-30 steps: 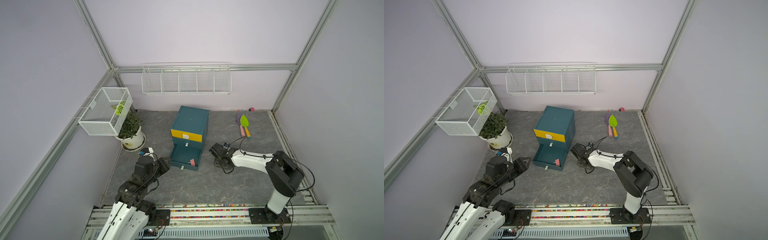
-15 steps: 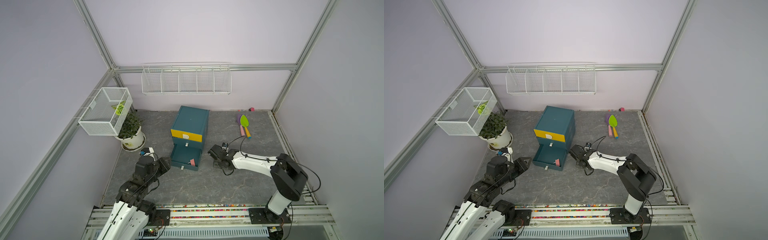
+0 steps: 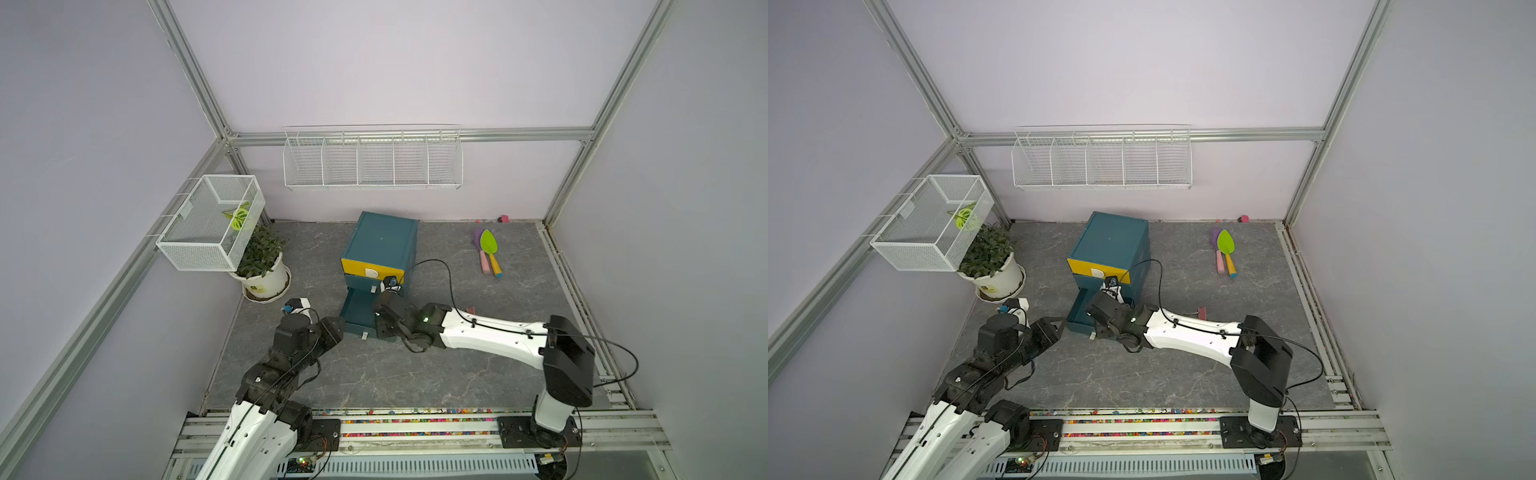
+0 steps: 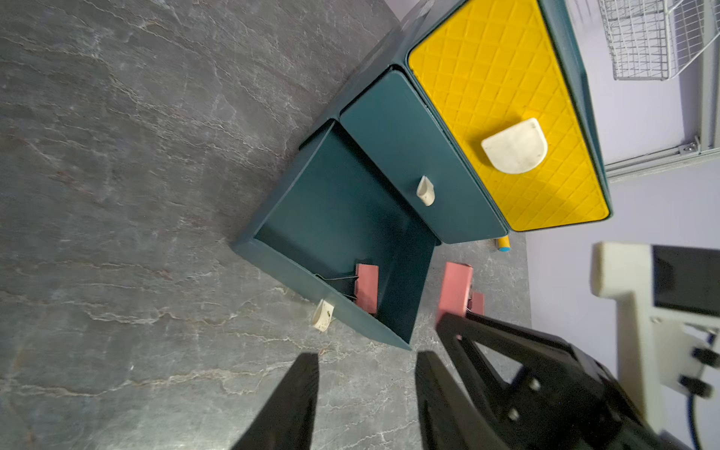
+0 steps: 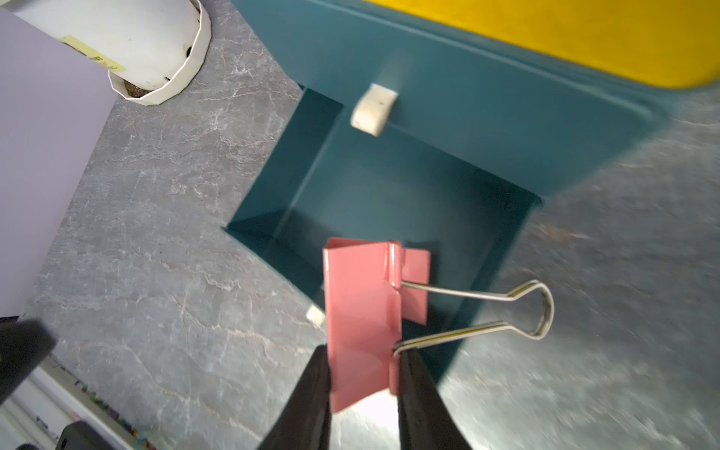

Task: Put the binder clips in the drawer according to color
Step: Place the binder clip in the drawer.

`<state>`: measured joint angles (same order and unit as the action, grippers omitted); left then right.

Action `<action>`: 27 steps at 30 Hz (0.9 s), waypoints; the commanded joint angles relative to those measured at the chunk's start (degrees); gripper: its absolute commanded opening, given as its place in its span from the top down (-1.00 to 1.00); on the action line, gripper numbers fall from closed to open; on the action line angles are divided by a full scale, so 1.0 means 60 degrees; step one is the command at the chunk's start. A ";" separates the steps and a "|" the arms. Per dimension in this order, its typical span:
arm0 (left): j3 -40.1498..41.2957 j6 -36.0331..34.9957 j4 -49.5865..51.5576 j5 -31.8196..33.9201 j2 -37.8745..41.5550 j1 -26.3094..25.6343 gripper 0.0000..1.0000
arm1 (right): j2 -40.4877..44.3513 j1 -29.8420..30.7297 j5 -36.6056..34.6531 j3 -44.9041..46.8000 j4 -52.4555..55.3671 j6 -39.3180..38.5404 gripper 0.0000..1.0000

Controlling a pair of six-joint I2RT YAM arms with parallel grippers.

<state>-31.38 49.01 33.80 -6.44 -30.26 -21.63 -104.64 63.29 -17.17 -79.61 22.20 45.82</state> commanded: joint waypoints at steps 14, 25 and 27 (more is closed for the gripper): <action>-0.0190 0.0039 0.0255 0.0018 0.0225 0.0050 0.08 | -0.1449 -0.0737 0.0853 -0.0516 -0.0257 -0.0148 0.11; -0.0103 0.0159 0.0123 -0.0064 0.0113 0.0053 0.08 | 0.0573 -0.0535 -0.0532 0.0663 0.0013 -0.0448 -0.20; -0.0107 0.0141 0.0124 -0.0080 0.0092 0.0058 0.08 | 0.1213 -0.0699 -0.0895 0.1127 0.0285 -0.0499 -0.20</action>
<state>-31.38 49.43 34.61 -6.46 -29.52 -21.63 -102.89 59.96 -17.19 -75.75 21.52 43.83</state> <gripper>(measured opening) 0.462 0.601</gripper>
